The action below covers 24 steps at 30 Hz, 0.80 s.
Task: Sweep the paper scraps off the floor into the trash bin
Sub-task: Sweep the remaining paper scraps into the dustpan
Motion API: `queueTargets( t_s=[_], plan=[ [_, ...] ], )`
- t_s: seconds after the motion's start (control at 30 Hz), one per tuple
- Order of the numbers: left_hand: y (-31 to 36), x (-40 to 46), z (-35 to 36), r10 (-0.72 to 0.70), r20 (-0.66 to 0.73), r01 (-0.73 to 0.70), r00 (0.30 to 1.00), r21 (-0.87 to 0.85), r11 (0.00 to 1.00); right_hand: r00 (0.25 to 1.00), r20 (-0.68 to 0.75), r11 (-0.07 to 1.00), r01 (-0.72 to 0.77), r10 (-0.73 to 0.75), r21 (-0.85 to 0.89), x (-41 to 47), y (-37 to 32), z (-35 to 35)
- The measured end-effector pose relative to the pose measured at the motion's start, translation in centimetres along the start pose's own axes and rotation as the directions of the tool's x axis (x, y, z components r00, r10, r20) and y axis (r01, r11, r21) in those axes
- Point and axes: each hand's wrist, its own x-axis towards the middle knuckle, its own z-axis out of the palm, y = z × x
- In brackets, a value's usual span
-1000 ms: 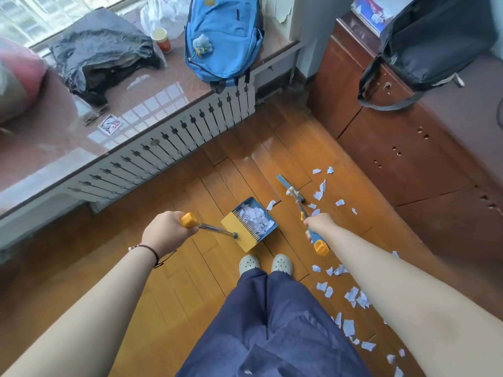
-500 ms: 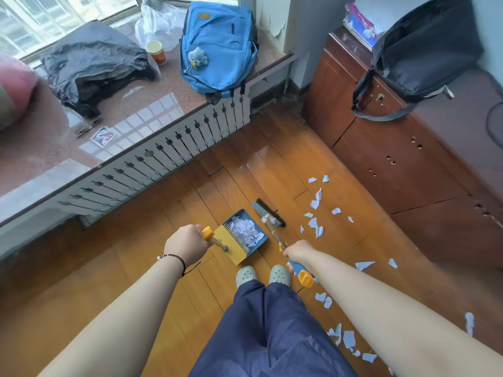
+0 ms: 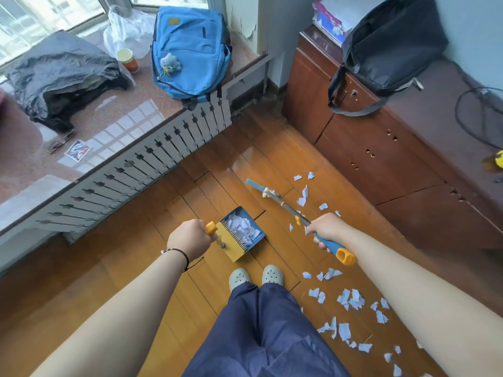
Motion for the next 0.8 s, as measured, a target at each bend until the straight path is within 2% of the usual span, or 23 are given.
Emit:
queueTargets(
  t_s=[0.2, 0.53, 0.7, 0.8],
  plan=[
    [4.5, 1.0, 0.1, 0.050, 0.023, -0.051, 0.998, 0.029, 0.998, 0.995, -0.104, 0.997, 0.013, -0.006, 0.072, 2.5, 0.7, -3.2],
    [12.3, 2.4, 2.2, 0.121, 0.060, -0.128, 0.991, 0.118, 0.985, 0.958, -0.282, 0.989, -0.009, 0.051, 0.147, 11.8, 2.4, -8.0],
    [14.7, 3.0, 3.1, 0.129, 0.067, -0.138, 0.989, 0.151, 0.979, 0.961, -0.267, 0.993, -0.040, 0.069, 0.113, 14.3, 1.2, -9.4],
    [15.3, 3.3, 3.2, 0.116, 0.071, -0.126, 0.991, 0.152, 0.980, 0.979, -0.191, 0.997, -0.072, 0.068, -0.014, 13.6, 1.7, -8.4]
  ],
)
